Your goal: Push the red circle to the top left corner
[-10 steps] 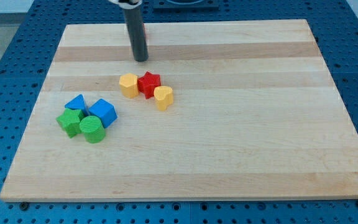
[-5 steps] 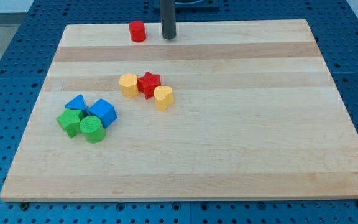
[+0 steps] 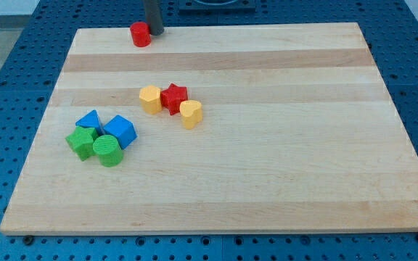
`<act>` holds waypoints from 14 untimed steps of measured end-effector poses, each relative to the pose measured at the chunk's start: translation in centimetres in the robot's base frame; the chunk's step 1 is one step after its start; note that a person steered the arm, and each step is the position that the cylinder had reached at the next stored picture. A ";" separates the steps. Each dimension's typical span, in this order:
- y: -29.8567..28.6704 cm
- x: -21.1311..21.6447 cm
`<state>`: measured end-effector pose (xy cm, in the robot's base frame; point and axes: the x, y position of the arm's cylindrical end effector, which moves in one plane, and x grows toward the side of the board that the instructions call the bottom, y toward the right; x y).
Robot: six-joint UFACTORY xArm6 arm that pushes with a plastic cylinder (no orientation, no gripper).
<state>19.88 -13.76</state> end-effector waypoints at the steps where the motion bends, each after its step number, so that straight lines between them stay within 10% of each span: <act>1: -1.4 0.0; 7: 2.6 3.1; 14: -10.2 1.2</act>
<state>21.07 -23.97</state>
